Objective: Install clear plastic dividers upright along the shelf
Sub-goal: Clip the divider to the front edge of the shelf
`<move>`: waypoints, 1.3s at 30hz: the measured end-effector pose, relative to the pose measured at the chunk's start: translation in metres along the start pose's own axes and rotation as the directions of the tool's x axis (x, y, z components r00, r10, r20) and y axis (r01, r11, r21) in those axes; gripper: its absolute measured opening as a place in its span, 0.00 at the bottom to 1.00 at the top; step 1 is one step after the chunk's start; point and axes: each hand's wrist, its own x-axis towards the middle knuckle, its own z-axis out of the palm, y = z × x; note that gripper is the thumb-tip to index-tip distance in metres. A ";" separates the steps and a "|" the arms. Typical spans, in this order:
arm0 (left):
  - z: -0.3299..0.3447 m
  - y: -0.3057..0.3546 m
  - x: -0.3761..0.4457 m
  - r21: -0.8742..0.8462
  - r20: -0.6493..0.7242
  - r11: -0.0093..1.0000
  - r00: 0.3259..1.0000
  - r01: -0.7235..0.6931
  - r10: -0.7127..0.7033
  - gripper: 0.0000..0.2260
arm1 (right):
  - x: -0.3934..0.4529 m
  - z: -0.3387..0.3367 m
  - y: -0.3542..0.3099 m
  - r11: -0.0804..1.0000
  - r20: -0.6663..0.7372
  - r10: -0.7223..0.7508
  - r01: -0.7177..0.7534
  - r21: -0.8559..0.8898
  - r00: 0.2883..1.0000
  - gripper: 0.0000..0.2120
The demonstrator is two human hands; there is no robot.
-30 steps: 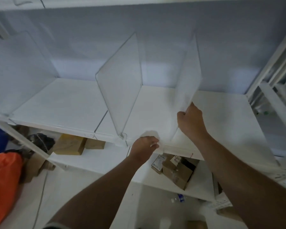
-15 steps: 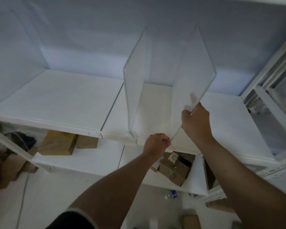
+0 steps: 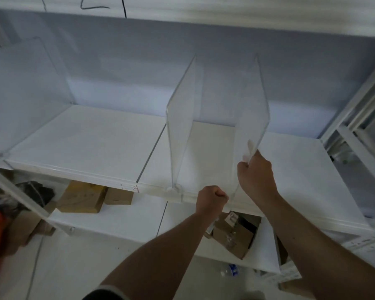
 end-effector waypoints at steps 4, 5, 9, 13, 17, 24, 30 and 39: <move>0.000 0.000 -0.005 0.049 0.006 0.998 0.999 -0.039 0.039 0.03 | -0.004 0.001 0.006 1.000 0.000 -0.008 0.008 -0.026 1.000 0.27; 0.000 -0.001 -0.005 0.065 0.005 0.996 0.998 -0.058 0.058 0.03 | 0.000 -0.003 0.004 1.000 -0.024 -0.015 0.015 -0.003 1.000 0.26; -0.001 -0.005 -0.004 0.093 0.006 0.990 0.995 -0.101 0.101 0.05 | 0.009 -0.011 -0.004 0.996 -0.024 -0.045 0.046 0.073 0.999 0.26; -0.005 -0.008 0.002 0.122 0.049 0.983 0.990 -0.137 0.132 0.07 | 0.007 -0.007 -0.006 0.995 -0.037 -0.044 0.047 0.088 0.998 0.26; 0.000 -0.009 0.007 0.150 0.065 0.982 0.993 -0.111 0.103 0.09 | 0.006 -0.005 -0.009 0.995 -0.049 -0.043 0.047 0.090 0.998 0.25; 0.000 -0.008 0.003 0.177 0.022 0.977 0.993 -0.121 0.119 0.09 | 0.006 0.000 -0.012 0.997 -0.016 -0.044 0.044 0.056 0.999 0.25; 0.004 0.002 -0.001 0.278 0.009 0.943 0.982 -0.183 0.188 0.13 | 0.002 0.001 -0.016 1.000 -0.004 -0.013 0.013 0.016 1.000 0.22; -0.001 0.005 0.002 0.354 0.183 0.885 0.950 -0.303 0.252 0.08 | 0.008 0.002 -0.016 0.998 -0.008 -0.039 0.039 0.039 0.999 0.24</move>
